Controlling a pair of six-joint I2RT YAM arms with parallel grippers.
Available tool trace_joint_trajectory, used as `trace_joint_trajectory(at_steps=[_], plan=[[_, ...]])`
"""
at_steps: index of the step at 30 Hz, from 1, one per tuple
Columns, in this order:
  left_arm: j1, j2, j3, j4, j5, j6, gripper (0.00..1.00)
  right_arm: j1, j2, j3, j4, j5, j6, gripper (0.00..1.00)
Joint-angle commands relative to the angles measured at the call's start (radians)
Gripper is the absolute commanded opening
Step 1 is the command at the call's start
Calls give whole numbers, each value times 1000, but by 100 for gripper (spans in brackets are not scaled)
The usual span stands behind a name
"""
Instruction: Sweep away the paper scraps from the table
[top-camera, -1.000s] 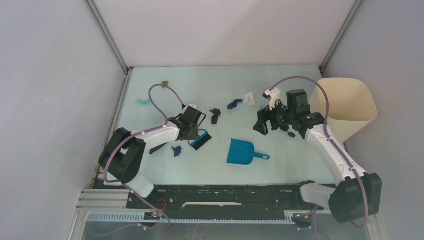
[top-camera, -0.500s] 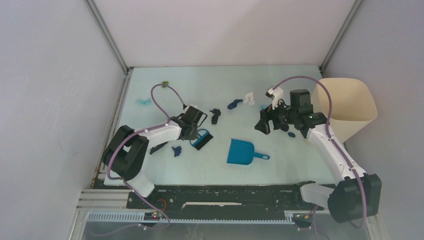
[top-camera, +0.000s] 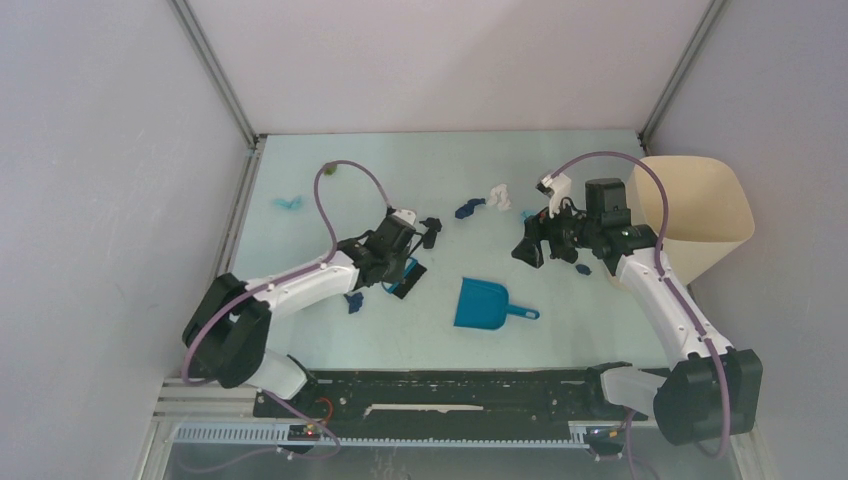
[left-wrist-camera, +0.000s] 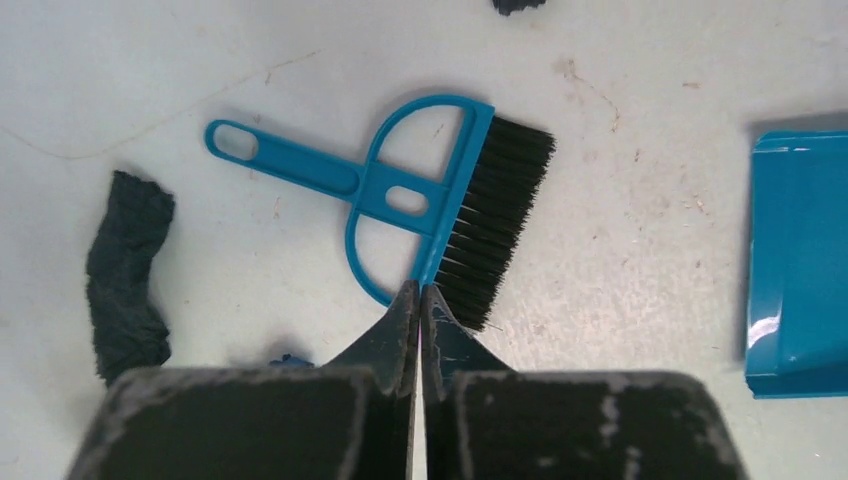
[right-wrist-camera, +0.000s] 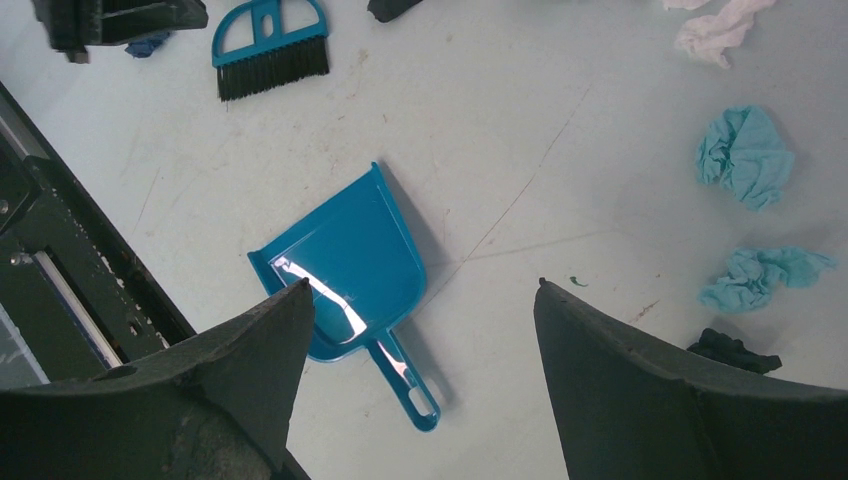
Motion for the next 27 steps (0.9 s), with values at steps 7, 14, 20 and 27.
trace_joint_trajectory(at_steps=[7,14,20,27], plan=[[10,62,44,-112,-141,-130,57,5,5,-1,6,-25,-6,88],[54,164,56,-73,-91,-200,46,0,6,-1,0,-28,-16,88],[94,184,34,-35,-39,-206,37,-3,5,0,-4,-35,-24,88],[120,233,54,-35,-11,-209,30,3,13,0,-6,-37,-32,88]])
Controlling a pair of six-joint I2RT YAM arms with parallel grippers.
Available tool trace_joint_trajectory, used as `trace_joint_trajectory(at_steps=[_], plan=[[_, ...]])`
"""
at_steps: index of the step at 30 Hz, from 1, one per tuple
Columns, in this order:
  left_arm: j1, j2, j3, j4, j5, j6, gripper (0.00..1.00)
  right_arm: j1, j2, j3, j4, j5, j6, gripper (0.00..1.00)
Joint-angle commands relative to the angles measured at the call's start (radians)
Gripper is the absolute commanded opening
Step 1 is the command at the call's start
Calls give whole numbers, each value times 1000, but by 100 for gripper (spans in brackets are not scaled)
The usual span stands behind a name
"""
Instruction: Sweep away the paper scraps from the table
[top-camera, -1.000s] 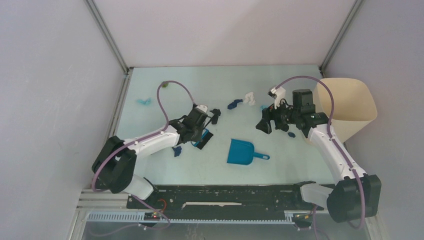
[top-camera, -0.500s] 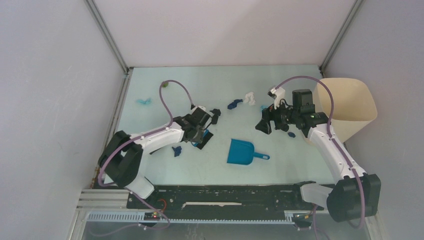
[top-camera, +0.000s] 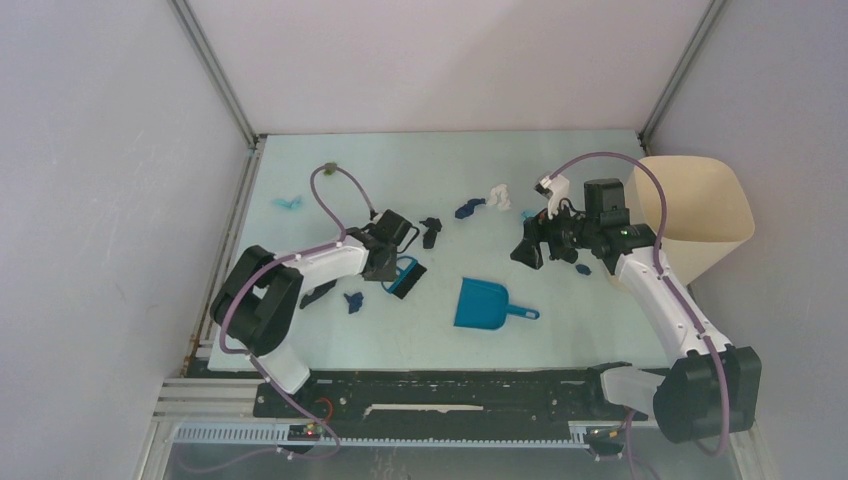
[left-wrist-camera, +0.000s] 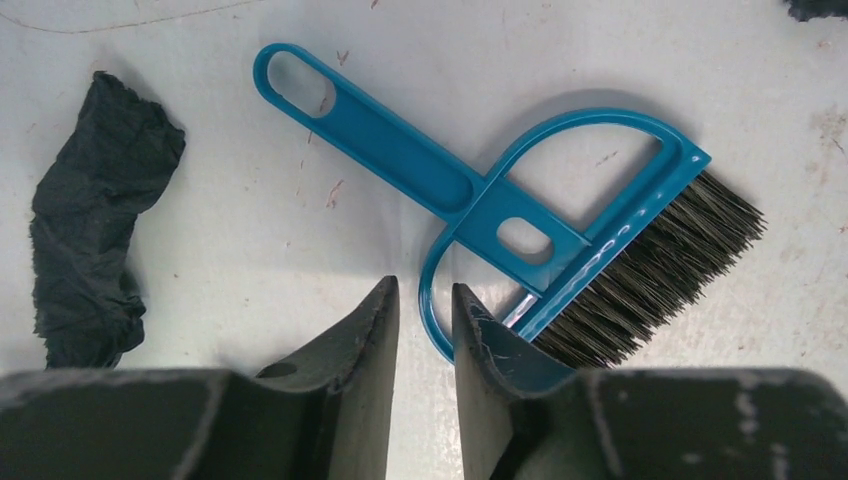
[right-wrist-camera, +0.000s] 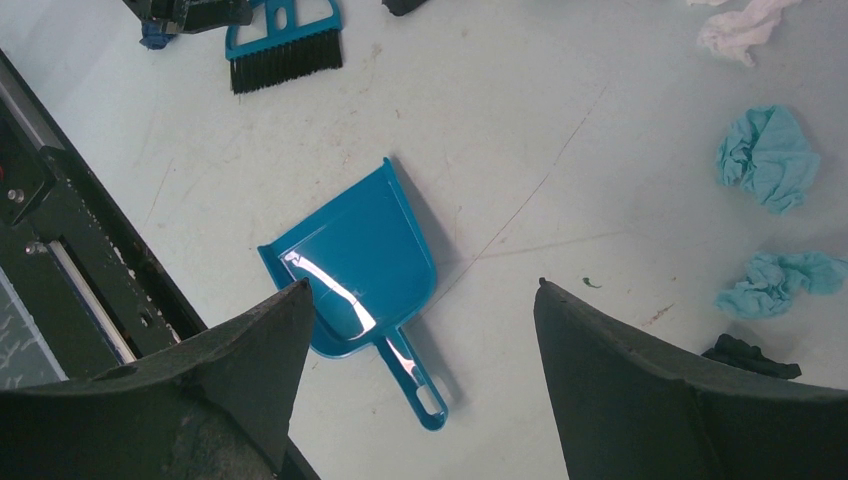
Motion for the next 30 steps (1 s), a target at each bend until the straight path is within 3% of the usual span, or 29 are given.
trace_joint_trajectory(at_steps=[1,3,7,14,20,30], plan=[[12,47,27,-1,15,-21,29,4,5,1,2,-17,-24,88],[16,66,27,-10,30,-16,24,5,2,0,1,-18,-24,88],[15,50,2,-8,61,-3,1,-1,-11,2,1,-19,-23,88],[-81,-138,30,-70,-7,184,0,2,10,0,2,-59,-6,88],[-96,-285,-5,7,95,255,0,46,50,2,17,-98,35,89],[-125,-435,-168,368,236,12,0,71,166,1,132,-427,282,99]])
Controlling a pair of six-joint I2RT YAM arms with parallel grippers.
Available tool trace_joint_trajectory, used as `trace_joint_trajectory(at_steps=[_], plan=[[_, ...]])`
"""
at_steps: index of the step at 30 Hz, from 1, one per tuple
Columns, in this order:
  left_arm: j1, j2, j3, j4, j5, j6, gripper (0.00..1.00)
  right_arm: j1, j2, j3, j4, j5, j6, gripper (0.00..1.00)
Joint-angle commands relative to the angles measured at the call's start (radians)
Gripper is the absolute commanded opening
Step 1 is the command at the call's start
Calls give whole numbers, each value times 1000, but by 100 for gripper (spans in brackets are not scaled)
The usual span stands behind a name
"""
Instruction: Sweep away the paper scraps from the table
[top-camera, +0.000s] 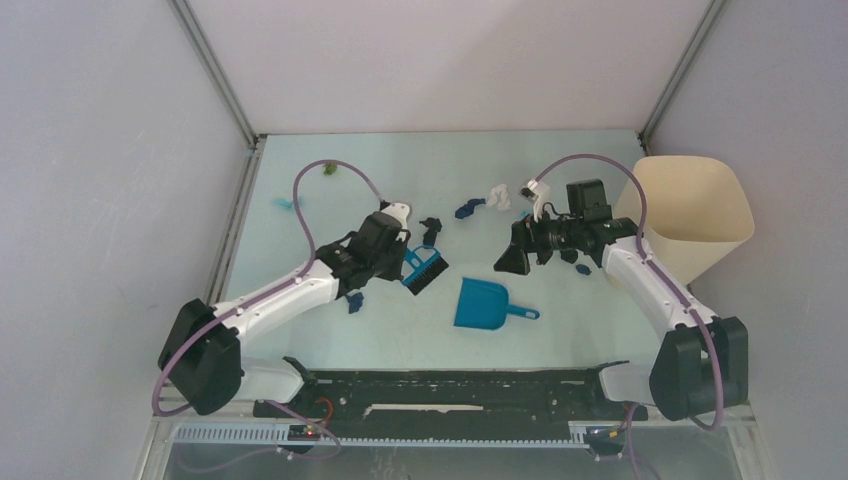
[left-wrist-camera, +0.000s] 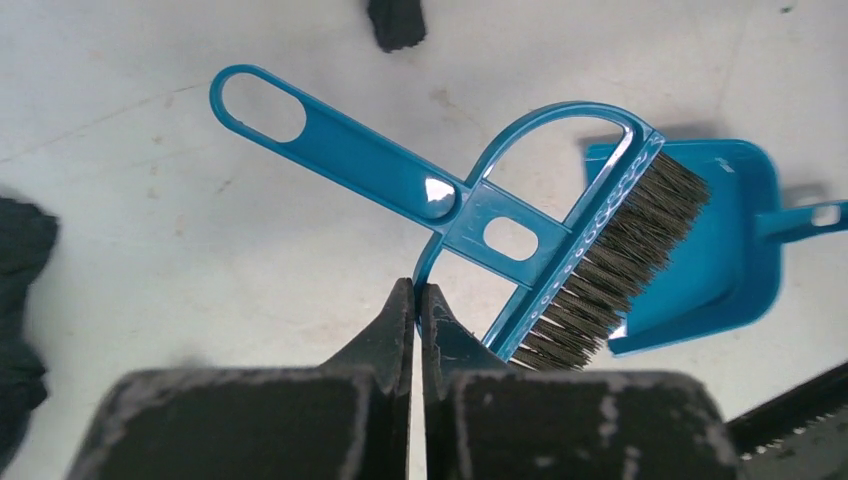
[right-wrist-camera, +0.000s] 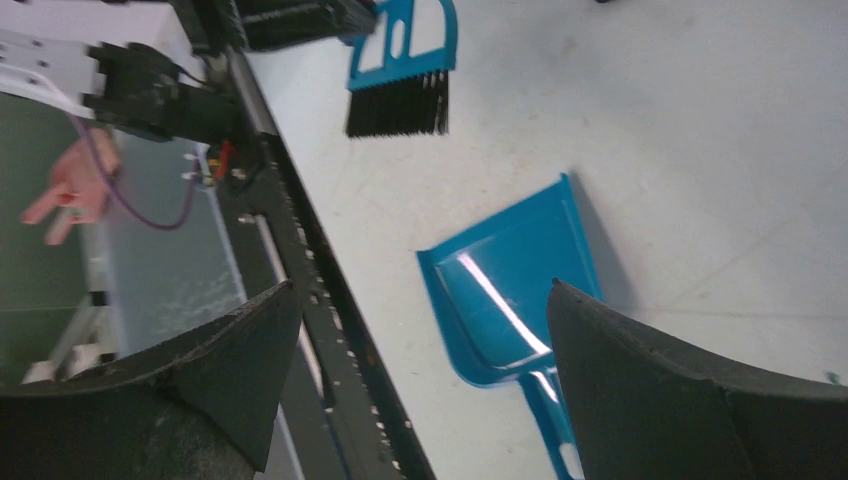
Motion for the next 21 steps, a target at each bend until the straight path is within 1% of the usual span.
trace_joint_trajectory(at_steps=[1,3,6,9,13,14,19,21], plan=[[-29,-68,-34,203,65,-125,0,21,46,1,127,-177,192,100],[-49,-61,-29,225,65,-133,0,50,72,2,171,-185,247,100],[-80,-49,-23,249,64,-141,0,107,95,2,190,-140,250,100],[-112,-33,-4,240,56,-133,0,143,125,1,216,-137,254,99],[-134,-31,-1,235,63,-139,0,161,150,2,230,-119,255,94],[-137,-33,-4,236,66,-144,0,161,153,1,230,-119,252,93],[-141,-42,-20,261,87,-168,0,160,166,1,235,-132,247,77],[-145,-41,-19,266,91,-167,0,160,174,1,242,-129,258,68]])
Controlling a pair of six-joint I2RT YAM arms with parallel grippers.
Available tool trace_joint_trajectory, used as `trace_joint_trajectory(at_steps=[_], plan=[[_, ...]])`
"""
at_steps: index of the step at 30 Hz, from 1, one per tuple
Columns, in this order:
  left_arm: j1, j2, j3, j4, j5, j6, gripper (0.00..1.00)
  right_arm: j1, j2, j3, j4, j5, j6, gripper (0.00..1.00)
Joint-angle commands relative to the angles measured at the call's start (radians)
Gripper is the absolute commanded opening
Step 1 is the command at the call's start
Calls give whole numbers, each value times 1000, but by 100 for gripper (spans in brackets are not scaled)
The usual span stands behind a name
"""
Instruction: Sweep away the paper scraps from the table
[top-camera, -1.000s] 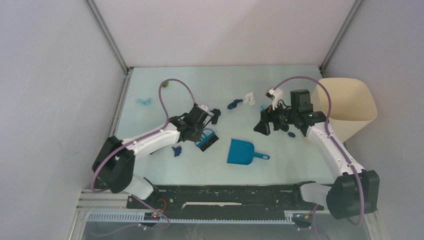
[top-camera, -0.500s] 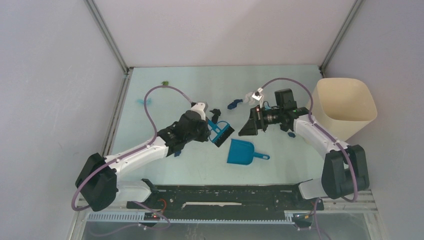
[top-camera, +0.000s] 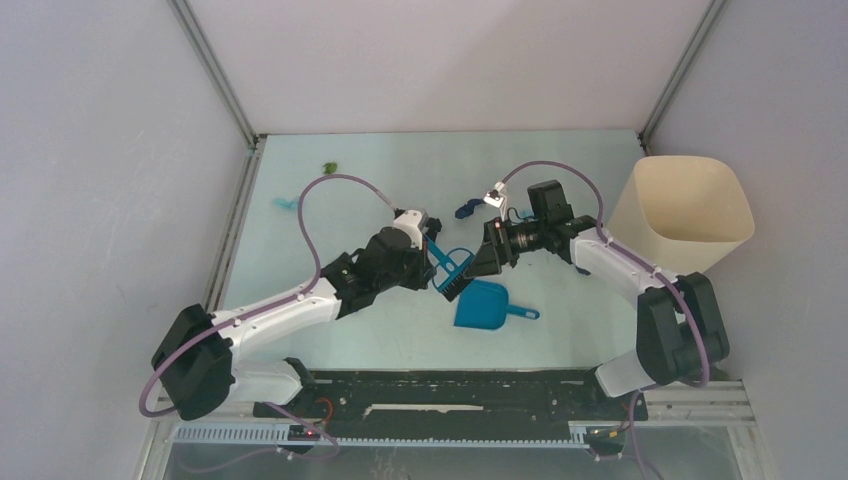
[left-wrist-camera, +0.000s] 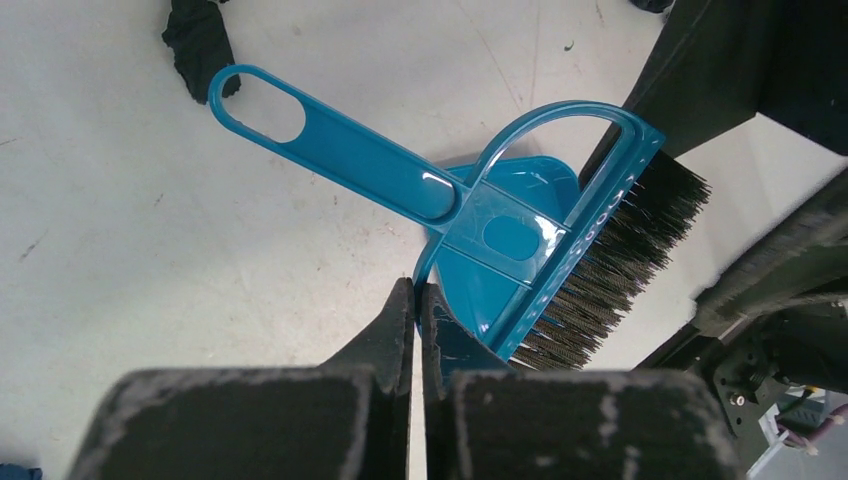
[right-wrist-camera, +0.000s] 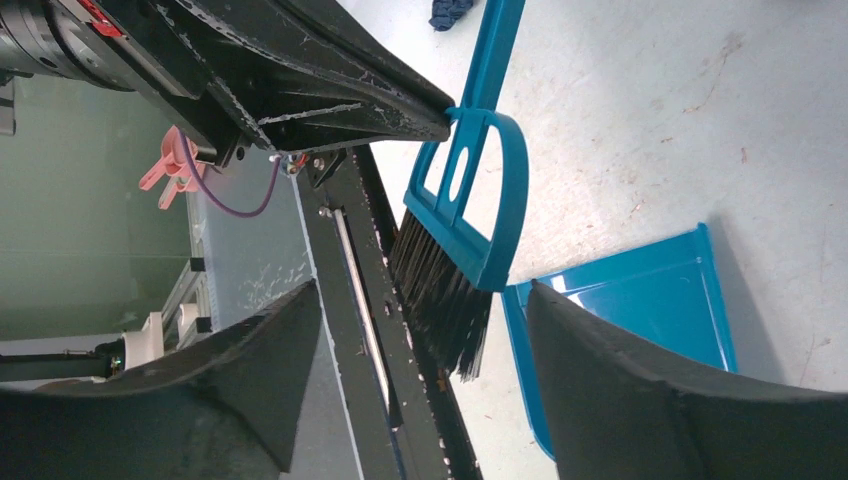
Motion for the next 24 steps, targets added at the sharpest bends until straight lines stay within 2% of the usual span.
trace_joint_trajectory(at_steps=[1,3,7,11,15,16,18,21,24], plan=[[-13,-13,23,66,21,-24,0,3,19,2,43,-12,22,63],[-16,-12,27,69,28,-25,0,4,30,2,51,-13,29,55],[-26,-8,36,70,39,-22,0,3,40,2,60,-12,39,50],[-29,-5,34,75,56,-24,0,2,32,1,66,-10,33,34],[-30,-17,25,89,94,-13,0,-17,22,2,56,-12,1,12],[-30,-28,21,88,91,-9,6,-28,19,2,48,-23,-10,8],[-30,-70,5,79,74,-10,27,-54,12,1,27,-58,-44,1],[-30,-175,-36,98,44,8,55,-89,2,2,-26,-118,-130,0],[-25,-291,-68,124,62,50,69,-87,2,7,-149,-201,-276,0]])
